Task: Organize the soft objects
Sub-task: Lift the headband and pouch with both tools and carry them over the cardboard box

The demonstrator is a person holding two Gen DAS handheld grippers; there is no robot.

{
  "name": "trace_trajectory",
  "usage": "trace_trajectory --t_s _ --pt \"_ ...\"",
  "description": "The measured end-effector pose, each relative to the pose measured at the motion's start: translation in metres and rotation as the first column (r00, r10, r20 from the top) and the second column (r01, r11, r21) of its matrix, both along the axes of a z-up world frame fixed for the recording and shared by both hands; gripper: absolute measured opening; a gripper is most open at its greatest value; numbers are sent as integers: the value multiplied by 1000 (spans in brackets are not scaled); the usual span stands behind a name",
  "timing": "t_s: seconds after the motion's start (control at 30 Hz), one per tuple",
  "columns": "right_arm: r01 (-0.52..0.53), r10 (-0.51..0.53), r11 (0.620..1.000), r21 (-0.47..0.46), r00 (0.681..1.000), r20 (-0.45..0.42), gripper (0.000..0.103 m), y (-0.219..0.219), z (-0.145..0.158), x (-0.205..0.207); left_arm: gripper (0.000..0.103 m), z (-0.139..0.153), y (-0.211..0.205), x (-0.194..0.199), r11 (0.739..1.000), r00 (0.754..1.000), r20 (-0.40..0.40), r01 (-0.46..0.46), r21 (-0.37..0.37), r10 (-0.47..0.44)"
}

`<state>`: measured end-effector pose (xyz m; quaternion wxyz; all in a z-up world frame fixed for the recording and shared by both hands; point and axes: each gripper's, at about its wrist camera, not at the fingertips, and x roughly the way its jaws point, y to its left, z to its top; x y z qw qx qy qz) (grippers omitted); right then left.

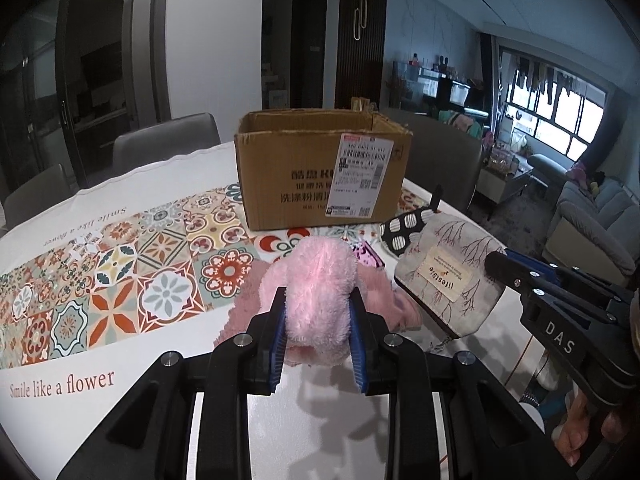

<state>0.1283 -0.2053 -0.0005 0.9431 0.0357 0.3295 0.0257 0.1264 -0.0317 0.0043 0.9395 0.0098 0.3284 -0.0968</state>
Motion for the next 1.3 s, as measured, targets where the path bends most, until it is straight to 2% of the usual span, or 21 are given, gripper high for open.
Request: trace_trajectory --t_s 0.4,0.83,1.3 --pt "-28 30 999 -18 994 103 13 9 35 4 28 31 5 14 1000 998 58 4 -22 -3" --pt "-51 55 998 -23 973 226 13 18 68 34 28 70 9 45 1000 988 157 -7 -3 7" --pt "-48 51 999 -20 959 277 10 17 85 79 28 88 5 103 1000 986 164 2 -23 2"
